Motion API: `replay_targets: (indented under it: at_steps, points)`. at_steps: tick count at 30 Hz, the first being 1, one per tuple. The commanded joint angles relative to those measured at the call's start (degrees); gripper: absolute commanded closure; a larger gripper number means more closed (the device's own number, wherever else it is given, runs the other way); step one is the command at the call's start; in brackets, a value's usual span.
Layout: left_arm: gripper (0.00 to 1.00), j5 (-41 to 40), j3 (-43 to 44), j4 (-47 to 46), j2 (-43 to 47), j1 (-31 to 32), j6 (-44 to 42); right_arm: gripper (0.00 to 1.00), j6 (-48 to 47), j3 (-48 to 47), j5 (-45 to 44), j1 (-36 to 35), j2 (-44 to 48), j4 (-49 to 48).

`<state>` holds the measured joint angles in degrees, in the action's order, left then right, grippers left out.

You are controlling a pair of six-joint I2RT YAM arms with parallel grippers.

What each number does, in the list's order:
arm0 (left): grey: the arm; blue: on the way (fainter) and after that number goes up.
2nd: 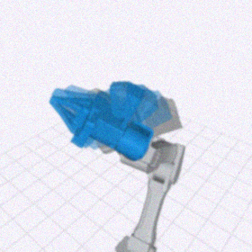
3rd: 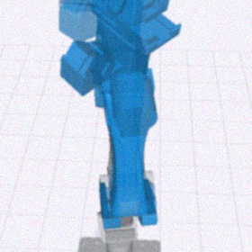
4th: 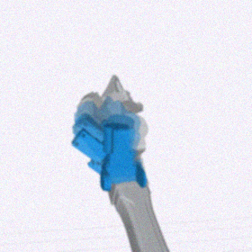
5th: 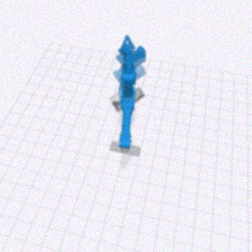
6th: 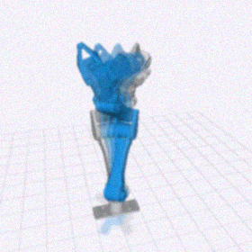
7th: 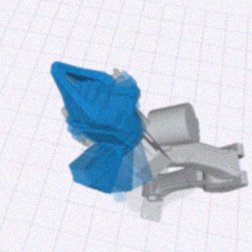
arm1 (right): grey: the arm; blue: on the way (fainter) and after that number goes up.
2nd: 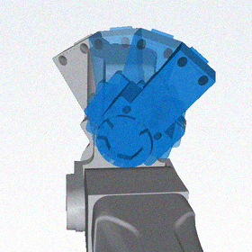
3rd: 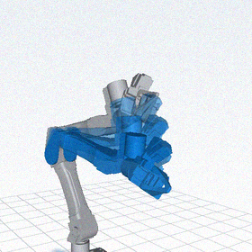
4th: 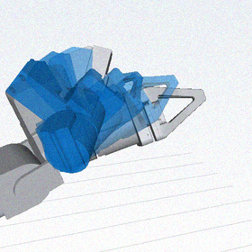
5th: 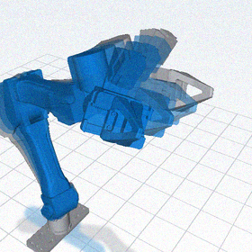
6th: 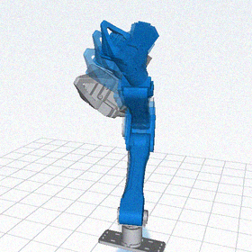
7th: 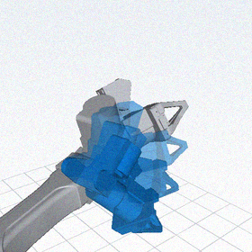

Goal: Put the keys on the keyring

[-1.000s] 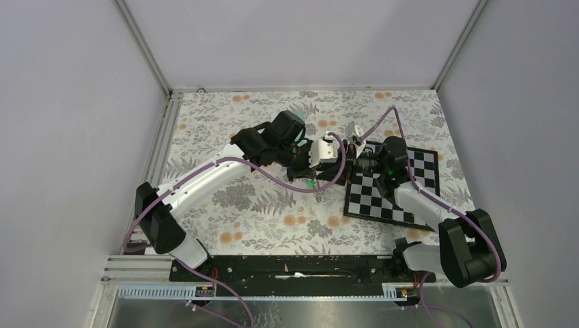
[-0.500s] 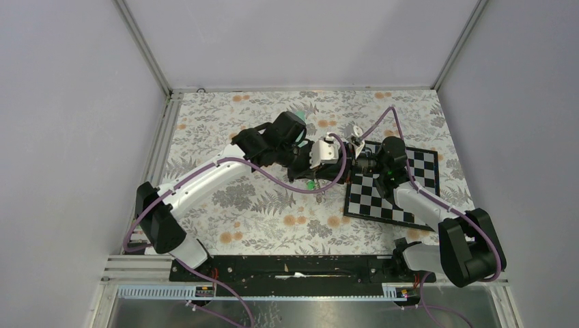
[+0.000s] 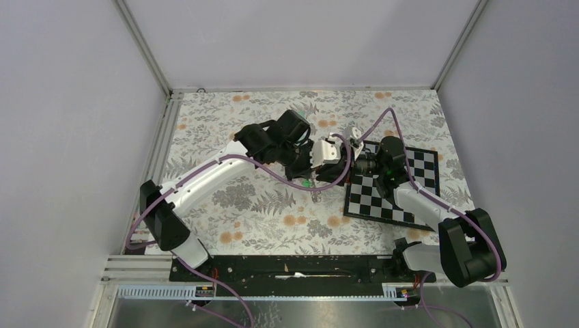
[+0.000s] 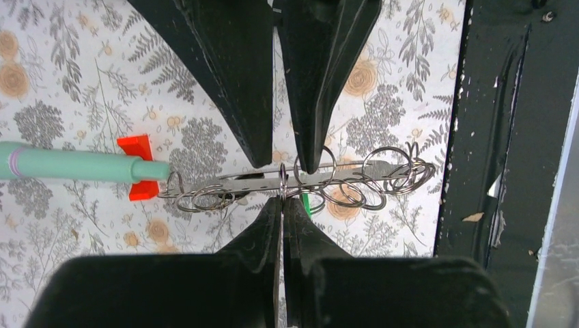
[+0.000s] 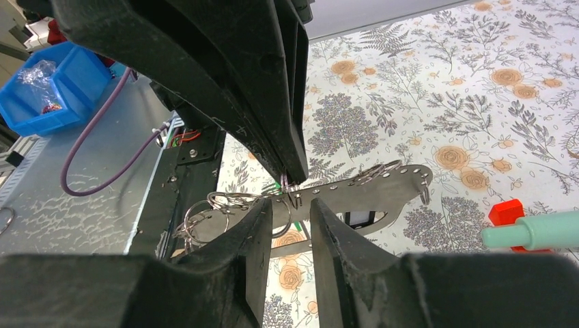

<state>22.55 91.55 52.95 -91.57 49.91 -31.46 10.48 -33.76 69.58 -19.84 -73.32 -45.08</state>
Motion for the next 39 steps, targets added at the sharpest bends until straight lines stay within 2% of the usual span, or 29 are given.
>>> replay_targets:
  at_steps: [1, 10, 24, 33, 39]
  points:
    - [1.00, -3.49, 4.85, 3.91, -1.24, 0.77, 0.49, 0.65, -2.02, -1.00, 0.42, -0.38, 1.44, 0.13]
    - [1.00, -7.51, 12.76, 9.24, -4.94, 1.57, 4.15, 0.64, -1.61, -0.33, -0.17, -0.38, 1.12, -0.73]
    - [1.00, -13.50, 25.64, 23.40, -11.90, 2.06, 3.97, 0.63, 3.31, 2.93, -3.94, -0.21, 0.42, -10.08]
    - [1.00, -13.40, 26.02, 24.67, -12.15, 2.08, 2.77, 0.63, 6.68, 4.31, -7.11, 0.57, -0.14, -14.97]
    - [1.00, -9.06, 19.91, 17.20, -7.99, 2.08, 1.53, 0.63, 10.02, 4.94, -8.13, 1.01, -0.24, -19.14]
